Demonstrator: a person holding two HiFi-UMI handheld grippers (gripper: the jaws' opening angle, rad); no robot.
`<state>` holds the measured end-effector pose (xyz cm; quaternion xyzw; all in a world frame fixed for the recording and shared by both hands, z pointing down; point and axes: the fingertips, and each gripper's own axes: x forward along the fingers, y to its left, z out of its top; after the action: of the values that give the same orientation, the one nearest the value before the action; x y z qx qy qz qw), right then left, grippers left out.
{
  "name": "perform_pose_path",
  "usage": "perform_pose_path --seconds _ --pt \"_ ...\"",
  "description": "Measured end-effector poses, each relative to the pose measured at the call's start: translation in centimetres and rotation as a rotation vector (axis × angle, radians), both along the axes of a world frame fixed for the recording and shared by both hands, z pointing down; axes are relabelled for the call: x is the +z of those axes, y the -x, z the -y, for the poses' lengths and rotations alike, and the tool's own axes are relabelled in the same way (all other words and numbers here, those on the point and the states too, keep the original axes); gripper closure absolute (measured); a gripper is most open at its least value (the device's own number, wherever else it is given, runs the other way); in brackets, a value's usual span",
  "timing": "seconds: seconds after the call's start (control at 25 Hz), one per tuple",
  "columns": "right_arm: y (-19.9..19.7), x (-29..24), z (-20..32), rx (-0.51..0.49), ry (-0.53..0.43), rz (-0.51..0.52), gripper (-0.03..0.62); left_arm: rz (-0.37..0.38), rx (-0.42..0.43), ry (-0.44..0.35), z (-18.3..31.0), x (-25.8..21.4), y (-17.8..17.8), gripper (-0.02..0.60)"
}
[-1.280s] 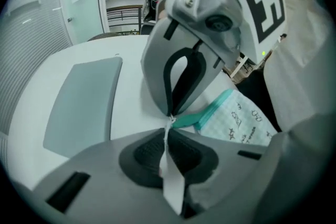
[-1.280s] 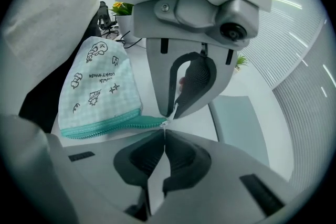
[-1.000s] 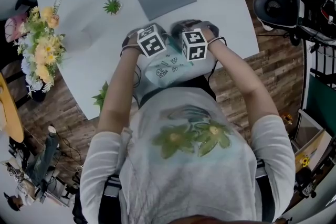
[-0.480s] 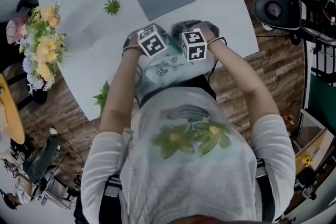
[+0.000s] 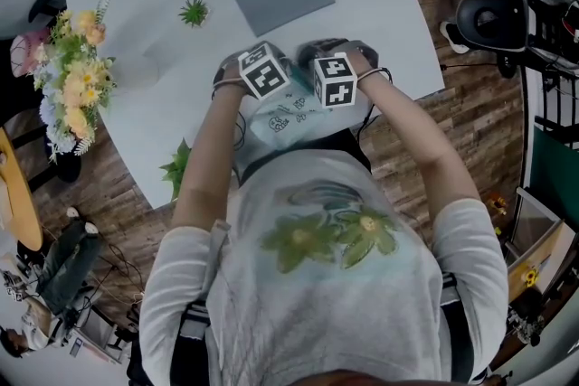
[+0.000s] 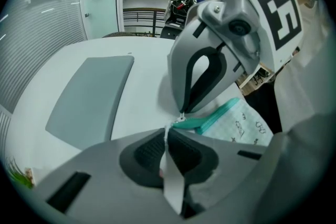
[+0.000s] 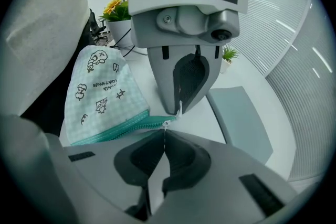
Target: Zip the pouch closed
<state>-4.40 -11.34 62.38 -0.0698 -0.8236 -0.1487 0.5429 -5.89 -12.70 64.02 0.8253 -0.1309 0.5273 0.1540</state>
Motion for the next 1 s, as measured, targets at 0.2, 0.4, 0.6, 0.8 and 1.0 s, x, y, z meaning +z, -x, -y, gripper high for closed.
perform_pose_path --seconds 0.2,0.4,0.6,0.8,1.0 --pt "-0.09 0.01 -0.16 0.005 -0.006 -0.008 0.576 -0.011 -0.018 0.004 0.00 0.07 0.09 0.558" --pt "-0.18 -0.04 -0.31 0.008 -0.009 -0.015 0.576 -0.013 -0.034 0.006 0.09 -0.04 0.02 0.558" --pt "-0.19 -0.18 -0.44 -0.008 -0.018 -0.022 0.576 -0.007 -0.034 0.000 0.08 0.01 0.01 0.558" --pt "-0.21 -0.25 -0.53 -0.026 -0.017 -0.032 0.576 -0.019 -0.045 0.009 0.03 -0.02 0.04 0.558" --pt "-0.23 -0.25 -0.25 -0.032 -0.020 -0.038 0.576 -0.048 -0.085 0.022 0.33 -0.15 0.10 0.558"
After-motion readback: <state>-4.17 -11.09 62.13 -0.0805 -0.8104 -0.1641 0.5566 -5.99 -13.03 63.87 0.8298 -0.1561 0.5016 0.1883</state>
